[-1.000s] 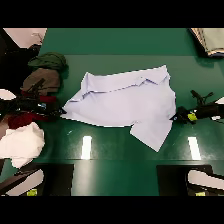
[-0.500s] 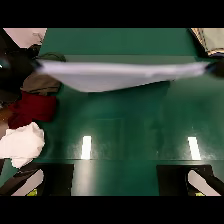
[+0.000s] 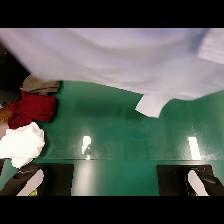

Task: Fold the shirts.

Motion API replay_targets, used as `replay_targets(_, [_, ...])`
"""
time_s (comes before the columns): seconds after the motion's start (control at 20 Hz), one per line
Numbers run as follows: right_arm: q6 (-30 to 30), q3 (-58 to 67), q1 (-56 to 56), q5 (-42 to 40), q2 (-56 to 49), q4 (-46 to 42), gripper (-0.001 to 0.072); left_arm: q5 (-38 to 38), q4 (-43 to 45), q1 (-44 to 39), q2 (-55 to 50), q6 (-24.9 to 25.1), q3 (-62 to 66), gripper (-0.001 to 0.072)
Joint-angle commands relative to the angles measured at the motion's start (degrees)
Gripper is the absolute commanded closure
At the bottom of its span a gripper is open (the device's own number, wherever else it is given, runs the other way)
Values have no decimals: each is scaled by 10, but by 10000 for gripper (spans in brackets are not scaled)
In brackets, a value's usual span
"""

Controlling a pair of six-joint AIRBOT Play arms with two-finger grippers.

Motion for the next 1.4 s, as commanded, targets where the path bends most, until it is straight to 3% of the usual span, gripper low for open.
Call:
replay_targets(0.0, [29,68,0,65,9,-73,699,8,-53,0,35,-4,26,683])
replay_targets(0.15, [40,107,1,158,-49,-65,699,-13,-61,0,34,-6,-19,683])
replay_targets(0.35, [43,22,9,242,-143,-21,699,-41,-58,0,21,-9,-227,683])
replay_targets(0.55, [43,-101,51,243,-247,-27,699,-40,-49,0,-42,20,-452,683])
replay_targets(0.7, [43,-165,67,197,-323,-26,699,1,-49,0,-141,52,-553,683])
replay_targets(0.9, [43,-191,67,99,-418,-25,699,112,-53,-24,-299,99,-558,683])
replay_targets(1.1, [43,-161,67,8,-489,-25,699,226,-52,-85,-404,122,-473,683])
replay_targets(1.35, [43,-130,66,-33,-516,-27,700,254,-31,-98,-445,122,-370,683])
